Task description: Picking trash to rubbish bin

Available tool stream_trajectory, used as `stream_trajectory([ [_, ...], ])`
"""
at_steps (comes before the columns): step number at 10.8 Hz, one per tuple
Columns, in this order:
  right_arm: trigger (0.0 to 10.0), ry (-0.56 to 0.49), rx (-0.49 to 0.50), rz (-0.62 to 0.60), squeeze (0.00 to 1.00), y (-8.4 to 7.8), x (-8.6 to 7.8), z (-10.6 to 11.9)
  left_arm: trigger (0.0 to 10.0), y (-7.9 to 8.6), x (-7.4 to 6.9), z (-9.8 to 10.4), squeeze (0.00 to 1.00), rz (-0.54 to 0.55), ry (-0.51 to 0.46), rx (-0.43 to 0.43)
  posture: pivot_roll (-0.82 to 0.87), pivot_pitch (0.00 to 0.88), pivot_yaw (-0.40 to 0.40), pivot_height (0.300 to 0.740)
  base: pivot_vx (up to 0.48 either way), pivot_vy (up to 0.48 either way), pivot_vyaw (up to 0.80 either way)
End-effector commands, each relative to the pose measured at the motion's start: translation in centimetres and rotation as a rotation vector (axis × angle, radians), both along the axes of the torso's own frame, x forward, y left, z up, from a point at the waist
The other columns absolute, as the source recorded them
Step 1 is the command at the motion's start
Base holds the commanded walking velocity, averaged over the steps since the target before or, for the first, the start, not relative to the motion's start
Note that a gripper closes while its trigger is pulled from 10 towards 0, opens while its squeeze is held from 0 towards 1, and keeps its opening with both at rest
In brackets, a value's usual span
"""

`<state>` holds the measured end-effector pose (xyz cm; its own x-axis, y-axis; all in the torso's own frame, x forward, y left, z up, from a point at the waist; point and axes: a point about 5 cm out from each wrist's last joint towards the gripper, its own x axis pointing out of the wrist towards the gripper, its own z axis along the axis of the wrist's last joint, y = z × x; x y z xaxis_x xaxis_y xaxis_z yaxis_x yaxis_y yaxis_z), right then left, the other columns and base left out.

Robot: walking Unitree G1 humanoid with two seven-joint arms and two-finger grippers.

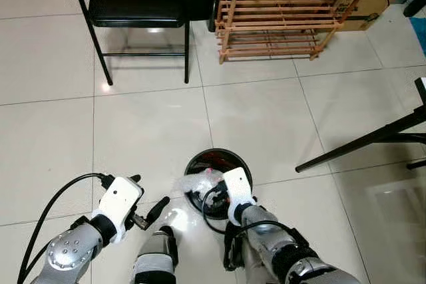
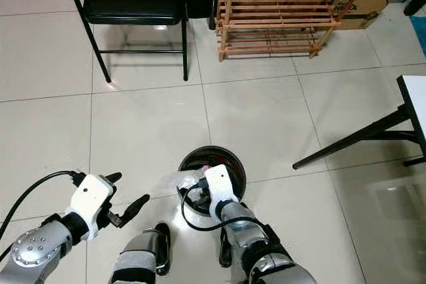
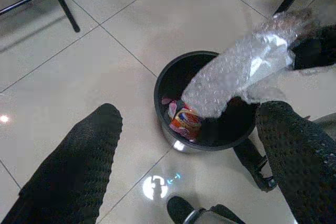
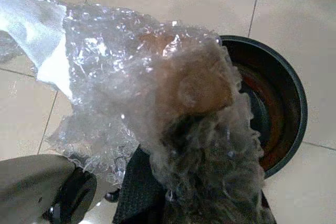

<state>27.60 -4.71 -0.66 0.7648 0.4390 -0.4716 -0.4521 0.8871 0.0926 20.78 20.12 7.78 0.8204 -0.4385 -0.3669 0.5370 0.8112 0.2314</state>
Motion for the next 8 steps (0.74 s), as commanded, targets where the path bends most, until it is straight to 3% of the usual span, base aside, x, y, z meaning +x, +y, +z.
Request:
stream_trajectory([
  [1,10.0,0.049,0.016,-0.003,0.0,0.66,-0.89,-0.7,10.0,-0.19,-0.73,-0.6,1.0,-0.012,0.034,-0.005,0.49,0.392,-0.075,0.74,0.0,0.0,0.0],
  [2,10.0,0.042,0.015,-0.006,1.0,0.74,-0.8,-0.6,10.0,-0.21,-0.75,-0.68,1.0,-0.014,0.036,-0.005,0.49,0.394,-0.077,0.74,0.0,0.0,0.0],
  [8,10.0,0.043,0.02,-0.034,1.0,0.3,-0.83,-0.74,10.0,-0.53,-0.92,-0.91,1.0,-0.015,0.043,-0.012,0.49,0.399,-0.079,0.74,0.0,0.0,0.0],
])
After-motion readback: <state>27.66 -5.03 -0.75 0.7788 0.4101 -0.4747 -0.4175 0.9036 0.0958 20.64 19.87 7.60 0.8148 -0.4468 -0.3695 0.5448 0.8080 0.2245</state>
